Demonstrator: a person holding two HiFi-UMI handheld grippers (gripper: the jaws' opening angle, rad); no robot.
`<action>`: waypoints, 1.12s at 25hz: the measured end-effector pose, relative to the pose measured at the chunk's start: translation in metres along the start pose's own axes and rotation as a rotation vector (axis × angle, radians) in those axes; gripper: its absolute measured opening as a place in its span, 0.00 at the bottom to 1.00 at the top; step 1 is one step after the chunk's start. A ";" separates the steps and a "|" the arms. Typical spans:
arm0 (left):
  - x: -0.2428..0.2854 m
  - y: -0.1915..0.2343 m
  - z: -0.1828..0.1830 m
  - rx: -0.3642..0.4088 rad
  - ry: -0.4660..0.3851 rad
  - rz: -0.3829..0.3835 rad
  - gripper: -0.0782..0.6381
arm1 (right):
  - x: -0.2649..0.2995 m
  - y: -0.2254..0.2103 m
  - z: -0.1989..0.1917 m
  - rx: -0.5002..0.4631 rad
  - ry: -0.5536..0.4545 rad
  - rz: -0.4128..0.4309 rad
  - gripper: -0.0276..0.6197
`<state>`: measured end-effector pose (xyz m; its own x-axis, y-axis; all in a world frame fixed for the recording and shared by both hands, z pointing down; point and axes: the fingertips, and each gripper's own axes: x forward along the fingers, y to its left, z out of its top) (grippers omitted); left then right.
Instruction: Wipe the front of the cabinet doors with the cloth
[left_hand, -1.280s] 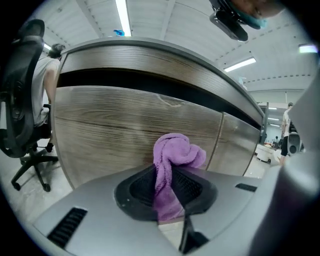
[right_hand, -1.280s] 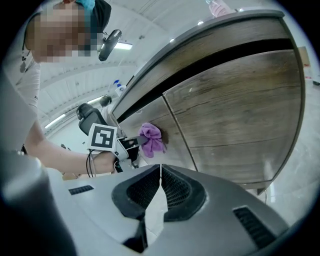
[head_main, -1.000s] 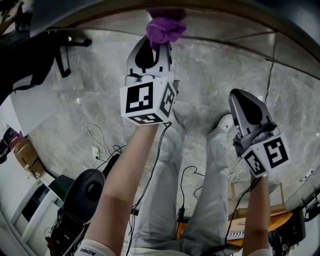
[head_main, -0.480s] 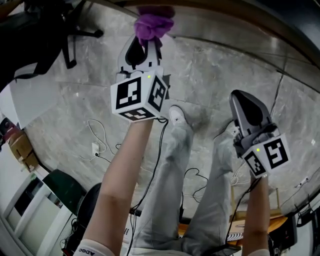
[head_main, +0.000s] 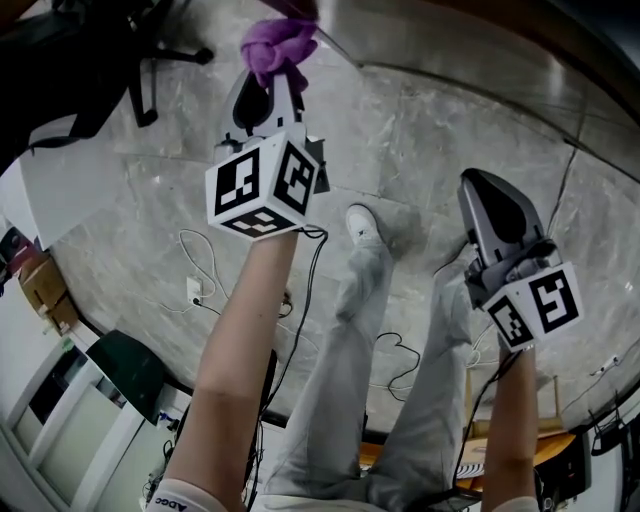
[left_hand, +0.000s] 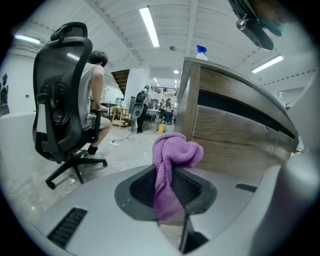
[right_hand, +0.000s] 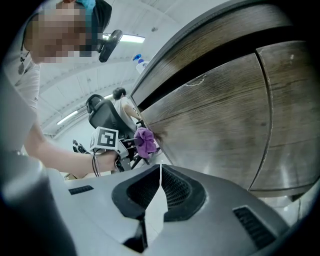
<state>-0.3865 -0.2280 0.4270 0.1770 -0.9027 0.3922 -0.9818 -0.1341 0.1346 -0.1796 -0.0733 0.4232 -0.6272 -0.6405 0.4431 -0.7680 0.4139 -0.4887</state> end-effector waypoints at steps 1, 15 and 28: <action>-0.004 0.000 -0.003 0.001 0.006 0.008 0.22 | -0.002 0.000 -0.002 0.002 0.002 0.005 0.09; -0.024 -0.176 -0.096 0.009 0.126 -0.124 0.22 | -0.102 -0.078 -0.040 -0.010 0.073 0.012 0.09; 0.017 -0.338 -0.148 0.087 0.192 -0.368 0.22 | -0.147 -0.162 -0.059 0.061 0.045 -0.072 0.09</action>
<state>-0.0417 -0.1373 0.5225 0.5187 -0.6966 0.4957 -0.8512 -0.4751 0.2231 0.0293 -0.0081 0.4818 -0.5770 -0.6371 0.5110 -0.8028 0.3273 -0.4985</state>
